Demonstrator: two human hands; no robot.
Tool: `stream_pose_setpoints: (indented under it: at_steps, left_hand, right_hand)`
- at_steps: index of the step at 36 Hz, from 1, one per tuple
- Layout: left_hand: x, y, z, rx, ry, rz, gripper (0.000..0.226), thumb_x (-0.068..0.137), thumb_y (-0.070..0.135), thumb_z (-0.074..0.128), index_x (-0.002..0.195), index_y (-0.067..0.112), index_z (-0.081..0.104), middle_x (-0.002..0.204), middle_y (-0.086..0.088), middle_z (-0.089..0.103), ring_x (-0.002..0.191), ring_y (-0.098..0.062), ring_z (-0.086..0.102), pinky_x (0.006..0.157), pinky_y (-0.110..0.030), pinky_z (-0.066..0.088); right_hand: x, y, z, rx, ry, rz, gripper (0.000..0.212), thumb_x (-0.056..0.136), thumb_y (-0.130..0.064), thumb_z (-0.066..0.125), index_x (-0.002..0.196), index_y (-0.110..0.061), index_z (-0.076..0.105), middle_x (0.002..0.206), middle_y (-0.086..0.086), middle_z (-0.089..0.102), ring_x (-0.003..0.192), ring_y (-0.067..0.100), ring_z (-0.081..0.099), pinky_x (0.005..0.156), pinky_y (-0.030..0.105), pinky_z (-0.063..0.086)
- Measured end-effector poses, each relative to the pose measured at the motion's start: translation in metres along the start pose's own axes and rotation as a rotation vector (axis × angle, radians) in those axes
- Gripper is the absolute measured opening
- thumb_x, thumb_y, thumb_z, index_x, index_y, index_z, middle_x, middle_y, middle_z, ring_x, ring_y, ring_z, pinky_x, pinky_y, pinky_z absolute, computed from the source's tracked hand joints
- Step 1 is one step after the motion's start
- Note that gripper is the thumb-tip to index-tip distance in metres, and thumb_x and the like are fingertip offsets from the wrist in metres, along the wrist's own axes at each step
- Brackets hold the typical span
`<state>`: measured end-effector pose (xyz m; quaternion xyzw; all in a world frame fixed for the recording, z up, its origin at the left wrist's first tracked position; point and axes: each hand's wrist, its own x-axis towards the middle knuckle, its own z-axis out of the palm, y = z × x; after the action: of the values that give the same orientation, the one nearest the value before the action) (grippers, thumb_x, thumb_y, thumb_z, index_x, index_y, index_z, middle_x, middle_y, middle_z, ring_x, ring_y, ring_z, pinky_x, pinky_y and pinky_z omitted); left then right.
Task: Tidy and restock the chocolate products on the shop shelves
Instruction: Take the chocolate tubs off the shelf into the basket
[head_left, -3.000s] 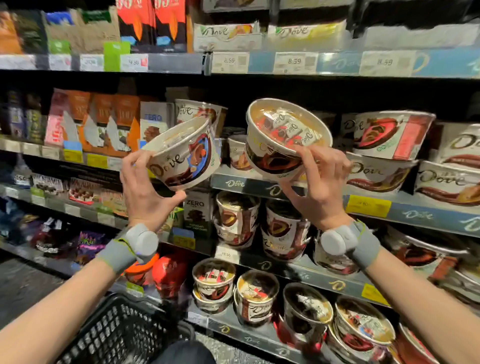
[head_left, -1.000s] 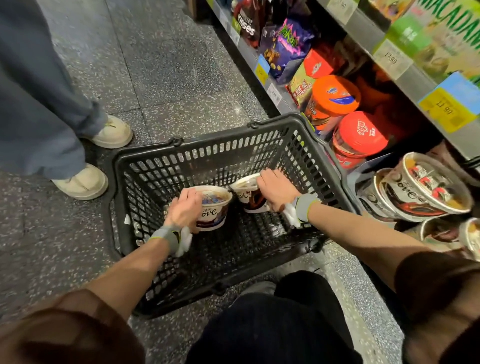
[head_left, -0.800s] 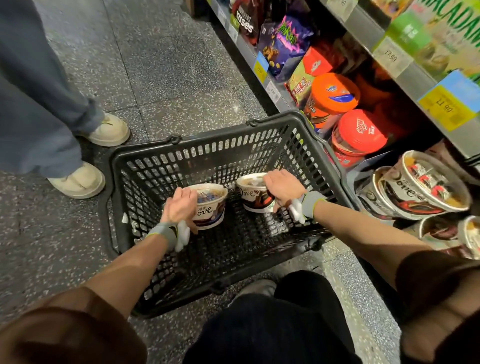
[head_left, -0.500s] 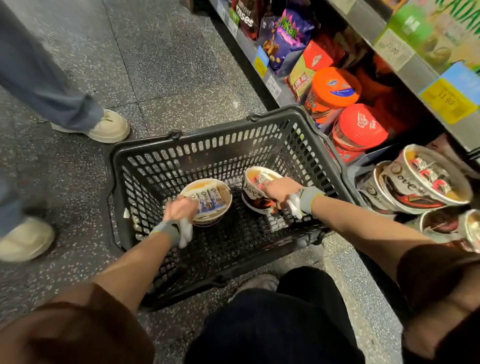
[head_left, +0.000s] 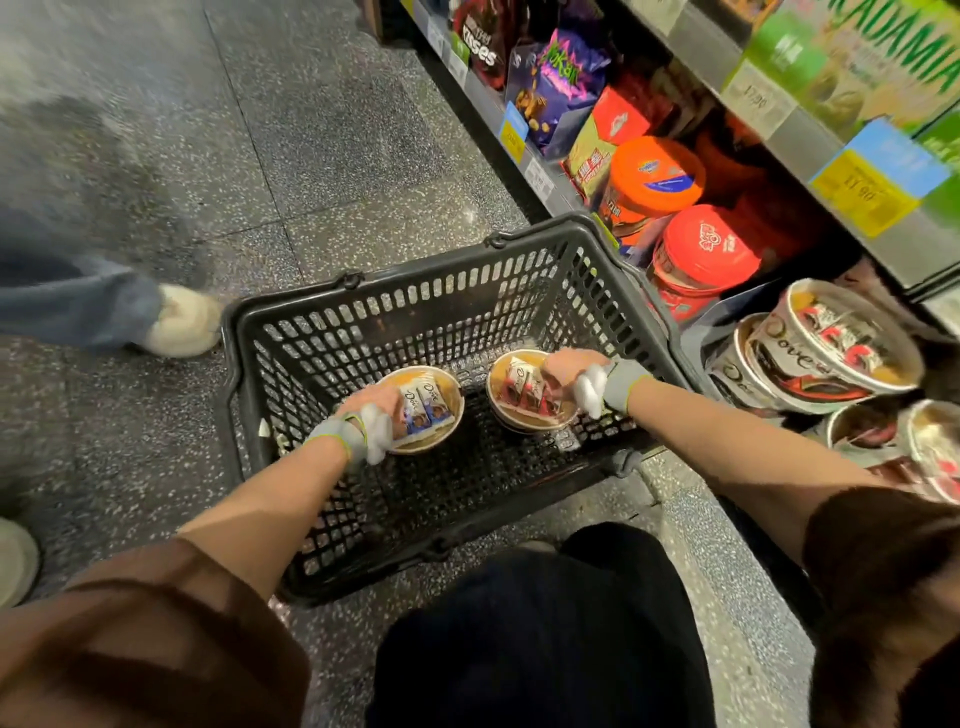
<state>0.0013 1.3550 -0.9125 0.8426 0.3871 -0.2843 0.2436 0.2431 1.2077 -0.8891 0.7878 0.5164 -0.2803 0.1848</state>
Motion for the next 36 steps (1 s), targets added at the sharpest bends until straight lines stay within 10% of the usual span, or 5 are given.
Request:
stream_pose_setpoints:
  at_steps: [3, 10, 36]
  left_hand:
    - [-0.017, 0.023, -0.019, -0.060, 0.052, 0.040, 0.006, 0.078, 0.016, 0.067, 0.081, 0.014, 0.063, 0.083, -0.006, 0.064, 0.061, -0.006, 0.059, 0.055, -0.016, 0.038]
    - [-0.040, 0.090, -0.062, -0.125, 0.298, 0.177, 0.016, 0.089, 0.014, 0.053, 0.097, 0.009, 0.066, 0.102, -0.012, 0.069, 0.099, -0.031, 0.065, 0.080, -0.033, 0.049]
    - [-0.121, 0.314, -0.072, -0.073, 0.489, 0.768, 0.013, 0.086, 0.010, 0.060, 0.097, 0.009, 0.066, 0.099, -0.012, 0.069, 0.096, -0.031, 0.063, 0.075, -0.031, 0.042]
  right_hand:
    - [-0.024, 0.001, -0.021, 0.139, 0.118, 0.035, 0.018, 0.091, -0.020, 0.055, 0.087, -0.004, 0.061, 0.095, 0.013, 0.068, 0.084, 0.029, 0.065, 0.065, 0.032, 0.051]
    - [-0.097, 0.016, -0.037, 0.508, 0.574, 0.099, 0.016, 0.088, -0.015, 0.051, 0.072, -0.018, 0.049, 0.068, -0.001, 0.054, 0.065, 0.022, 0.052, 0.065, 0.040, 0.050]
    - [-0.325, 0.097, 0.073, 0.794, 0.921, 0.552, 0.016, 0.088, -0.013, 0.049, 0.077, -0.005, 0.058, 0.076, 0.013, 0.063, 0.071, 0.029, 0.057, 0.066, 0.045, 0.050]
